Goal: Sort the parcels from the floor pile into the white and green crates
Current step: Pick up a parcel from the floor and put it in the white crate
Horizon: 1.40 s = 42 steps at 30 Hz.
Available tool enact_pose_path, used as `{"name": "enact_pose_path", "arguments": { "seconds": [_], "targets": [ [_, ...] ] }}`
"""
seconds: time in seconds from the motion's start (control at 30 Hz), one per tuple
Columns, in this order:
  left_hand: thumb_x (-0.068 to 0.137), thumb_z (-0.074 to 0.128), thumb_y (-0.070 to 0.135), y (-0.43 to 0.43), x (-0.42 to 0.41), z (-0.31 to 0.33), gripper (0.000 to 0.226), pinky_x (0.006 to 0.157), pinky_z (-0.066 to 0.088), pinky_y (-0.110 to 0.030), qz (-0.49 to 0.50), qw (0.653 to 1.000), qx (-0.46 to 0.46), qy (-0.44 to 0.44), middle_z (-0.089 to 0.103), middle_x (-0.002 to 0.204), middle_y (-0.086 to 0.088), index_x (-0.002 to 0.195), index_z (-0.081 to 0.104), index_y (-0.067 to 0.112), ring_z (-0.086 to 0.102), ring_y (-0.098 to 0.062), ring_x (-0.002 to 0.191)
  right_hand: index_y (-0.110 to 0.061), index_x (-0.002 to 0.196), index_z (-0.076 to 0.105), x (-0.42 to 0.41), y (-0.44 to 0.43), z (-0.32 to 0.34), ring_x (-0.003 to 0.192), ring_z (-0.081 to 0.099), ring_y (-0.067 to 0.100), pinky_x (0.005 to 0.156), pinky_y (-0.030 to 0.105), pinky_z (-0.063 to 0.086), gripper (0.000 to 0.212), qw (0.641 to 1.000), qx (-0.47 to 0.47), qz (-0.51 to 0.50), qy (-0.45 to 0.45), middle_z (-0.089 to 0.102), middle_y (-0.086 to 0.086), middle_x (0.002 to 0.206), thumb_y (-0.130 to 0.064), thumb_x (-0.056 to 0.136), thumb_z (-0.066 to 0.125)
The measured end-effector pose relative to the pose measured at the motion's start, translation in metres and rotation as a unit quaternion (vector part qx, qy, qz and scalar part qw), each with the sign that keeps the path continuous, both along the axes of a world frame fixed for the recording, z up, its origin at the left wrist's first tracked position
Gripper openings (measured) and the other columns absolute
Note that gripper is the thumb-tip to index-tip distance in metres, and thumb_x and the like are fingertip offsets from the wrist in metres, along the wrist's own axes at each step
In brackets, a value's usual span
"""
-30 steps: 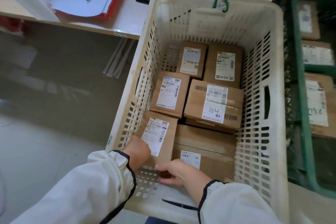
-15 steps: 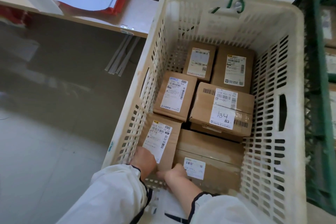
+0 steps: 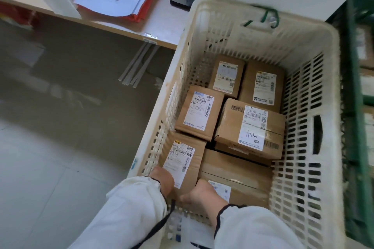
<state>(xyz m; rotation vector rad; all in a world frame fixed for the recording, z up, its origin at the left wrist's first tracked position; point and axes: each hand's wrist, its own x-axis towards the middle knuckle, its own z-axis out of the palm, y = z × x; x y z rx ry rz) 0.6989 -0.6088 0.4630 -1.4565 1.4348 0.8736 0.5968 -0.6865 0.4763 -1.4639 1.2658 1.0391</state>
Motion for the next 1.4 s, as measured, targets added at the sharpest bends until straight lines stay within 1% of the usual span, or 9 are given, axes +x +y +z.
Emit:
{"name": "enact_pose_path", "arguments": {
  "seconds": [0.1, 0.2, 0.53, 0.6, 0.7, 0.9, 1.03, 1.23, 1.4],
  "targets": [
    [0.092, 0.052, 0.023, -0.016, 0.007, 0.02, 0.03, 0.087, 0.047, -0.034, 0.05, 0.998, -0.043, -0.009, 0.063, 0.116, -0.008, 0.116, 0.06, 0.007, 0.061, -0.026, 0.106, -0.015, 0.112, 0.054, 0.004, -0.031, 0.025, 0.102, 0.061, 0.022, 0.079, 0.028, 0.049, 0.049, 0.999, -0.02, 0.018, -0.029, 0.062, 0.002, 0.102, -0.039, 0.075, 0.076],
    [0.093, 0.046, 0.009, -0.04, 0.018, 0.061, 0.025, 0.082, 0.044, -0.034, 0.076, 0.984, -0.149, -0.057, 0.063, 0.112, -0.006, 0.113, 0.061, 0.009, 0.059, -0.026, 0.104, -0.008, 0.131, 0.044, 0.01, -0.061, 0.055, 0.118, 0.054, 0.024, 0.088, 0.031, 0.047, 0.071, 0.993, -0.093, 0.035, -0.068, 0.054, 0.008, 0.13, -0.045, 0.078, 0.072],
    [0.088, 0.054, 0.03, -0.057, 0.04, 0.194, 0.042, 0.09, 0.044, -0.036, 0.249, 0.833, -0.486, -0.089, 0.053, 0.126, 0.004, 0.13, 0.047, 0.027, 0.046, -0.022, 0.115, -0.008, 0.132, 0.045, 0.027, -0.108, 0.186, 0.11, 0.055, 0.023, 0.089, 0.03, 0.046, 0.058, 0.967, -0.118, 0.045, -0.223, 0.055, 0.006, 0.124, -0.029, 0.084, 0.07],
    [0.086, 0.056, 0.037, -0.038, 0.043, 0.22, 0.054, 0.092, 0.044, -0.037, 0.282, 0.816, -0.495, -0.101, 0.047, 0.134, 0.006, 0.137, 0.04, 0.03, 0.043, -0.021, 0.12, -0.008, 0.137, 0.04, 0.035, -0.105, 0.211, 0.116, 0.054, 0.025, 0.088, 0.031, 0.047, 0.068, 0.954, -0.132, 0.082, -0.258, 0.052, 0.009, 0.131, -0.033, 0.082, 0.071],
    [0.086, 0.058, 0.043, 0.008, 0.038, 0.253, 0.065, 0.096, 0.043, -0.038, 0.358, 0.781, -0.495, -0.131, 0.041, 0.141, 0.005, 0.143, 0.032, 0.03, 0.041, -0.022, 0.125, -0.01, 0.134, 0.041, 0.045, -0.095, 0.238, 0.084, 0.056, 0.018, 0.063, 0.025, 0.047, 0.067, 0.943, -0.123, 0.124, -0.284, 0.055, 0.008, 0.111, -0.037, 0.081, 0.071],
    [0.083, 0.06, 0.046, 0.154, -0.008, 0.276, 0.075, 0.098, 0.044, -0.039, 0.539, 0.687, -0.441, -0.208, 0.038, 0.143, 0.003, 0.147, 0.023, 0.031, 0.041, -0.023, 0.128, -0.008, 0.131, 0.046, 0.068, -0.025, 0.264, 0.099, 0.057, 0.02, 0.075, 0.027, 0.051, 0.059, 0.894, -0.154, 0.207, -0.365, 0.055, 0.009, 0.121, -0.034, 0.083, 0.069],
    [0.085, 0.059, 0.045, 0.261, -0.068, 0.279, 0.071, 0.1, 0.042, -0.036, 0.631, 0.604, -0.416, -0.253, 0.041, 0.144, 0.002, 0.146, 0.026, 0.029, 0.044, -0.022, 0.128, -0.01, 0.127, 0.053, 0.07, 0.065, 0.278, 0.107, 0.059, 0.02, 0.09, 0.03, 0.05, 0.055, 0.831, -0.163, 0.261, -0.463, 0.061, 0.006, 0.117, -0.031, 0.08, 0.071],
    [0.084, 0.06, 0.044, 0.377, -0.173, 0.288, 0.064, 0.101, 0.042, -0.034, 0.703, 0.478, -0.431, -0.302, 0.045, 0.142, 0.004, 0.141, 0.037, 0.026, 0.045, -0.019, 0.128, -0.013, 0.106, 0.061, 0.024, 0.248, 0.295, 0.093, 0.059, 0.025, 0.07, 0.025, 0.04, 0.036, 0.745, -0.069, 0.424, -0.511, 0.06, 0.006, 0.098, -0.028, 0.076, 0.073],
    [0.085, 0.061, 0.043, 0.489, -0.313, 0.292, 0.064, 0.099, 0.042, -0.033, 0.767, 0.377, -0.382, -0.353, 0.047, 0.139, -0.002, 0.141, 0.037, 0.023, 0.047, -0.022, 0.126, -0.008, 0.124, 0.055, -0.057, 0.397, 0.298, 0.092, 0.054, 0.021, 0.07, 0.021, 0.037, 0.052, 0.693, 0.032, 0.529, -0.489, 0.059, 0.009, 0.117, -0.027, 0.08, 0.074]
  ]
}}
